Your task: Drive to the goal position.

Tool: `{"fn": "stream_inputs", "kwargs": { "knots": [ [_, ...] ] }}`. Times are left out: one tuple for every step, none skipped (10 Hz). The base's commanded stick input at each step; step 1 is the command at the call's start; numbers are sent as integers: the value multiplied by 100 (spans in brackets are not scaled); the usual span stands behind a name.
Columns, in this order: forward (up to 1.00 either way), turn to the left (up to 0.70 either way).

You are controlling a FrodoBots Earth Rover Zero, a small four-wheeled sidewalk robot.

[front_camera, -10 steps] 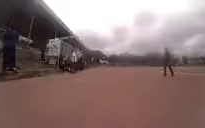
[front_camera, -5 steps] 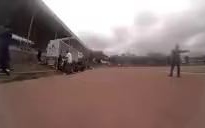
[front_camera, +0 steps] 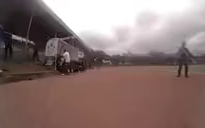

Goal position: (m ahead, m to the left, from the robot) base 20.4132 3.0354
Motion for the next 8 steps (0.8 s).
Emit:
{"fn": "stream_inputs", "kwargs": {
  "knots": [
    [100,0],
    [100,-1],
    [100,-15],
    [100,-27],
    [100,-27],
    [100,-27],
    [100,-27],
    [100,-27]
  ]
}}
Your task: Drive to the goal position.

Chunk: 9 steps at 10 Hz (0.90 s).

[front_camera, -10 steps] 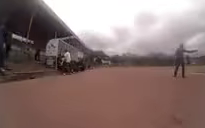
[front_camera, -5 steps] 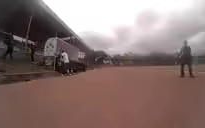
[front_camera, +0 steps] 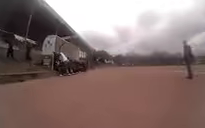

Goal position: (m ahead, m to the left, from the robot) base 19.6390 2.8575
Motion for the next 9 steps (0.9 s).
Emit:
{"fn": "stream_inputs", "kwargs": {
  "knots": [
    [100,-27],
    [100,0],
    [100,0],
    [100,0],
    [100,0],
    [100,0],
    [100,0],
    [100,0],
    [100,0]
  ]
}}
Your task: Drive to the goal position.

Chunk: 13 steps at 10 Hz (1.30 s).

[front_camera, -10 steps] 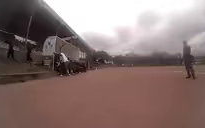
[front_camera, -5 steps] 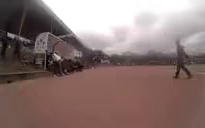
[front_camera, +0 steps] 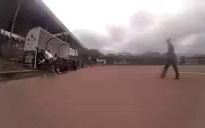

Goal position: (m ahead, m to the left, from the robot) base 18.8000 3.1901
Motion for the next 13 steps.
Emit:
{"fn": "stream_inputs", "kwargs": {
  "knots": [
    [100,0],
    [100,0],
    [100,0],
    [100,0],
    [100,0],
    [100,0],
    [100,0],
    [100,0],
    [100,0],
    [100,0],
    [100,0],
    [100,0],
    [100,0]
  ]
}}
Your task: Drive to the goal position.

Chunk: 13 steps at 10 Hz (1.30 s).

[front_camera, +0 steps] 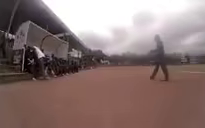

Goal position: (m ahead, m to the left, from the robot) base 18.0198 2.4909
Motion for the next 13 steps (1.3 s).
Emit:
{"fn": "stream_inputs", "kwargs": {
  "knots": [
    [100,0],
    [100,0],
    [100,0],
    [100,0],
    [100,0],
    [100,-17],
    [100,-27],
    [100,-27],
    [100,-27],
    [100,-27],
    [100,-27],
    [100,-27],
    [100,-27]
  ]
}}
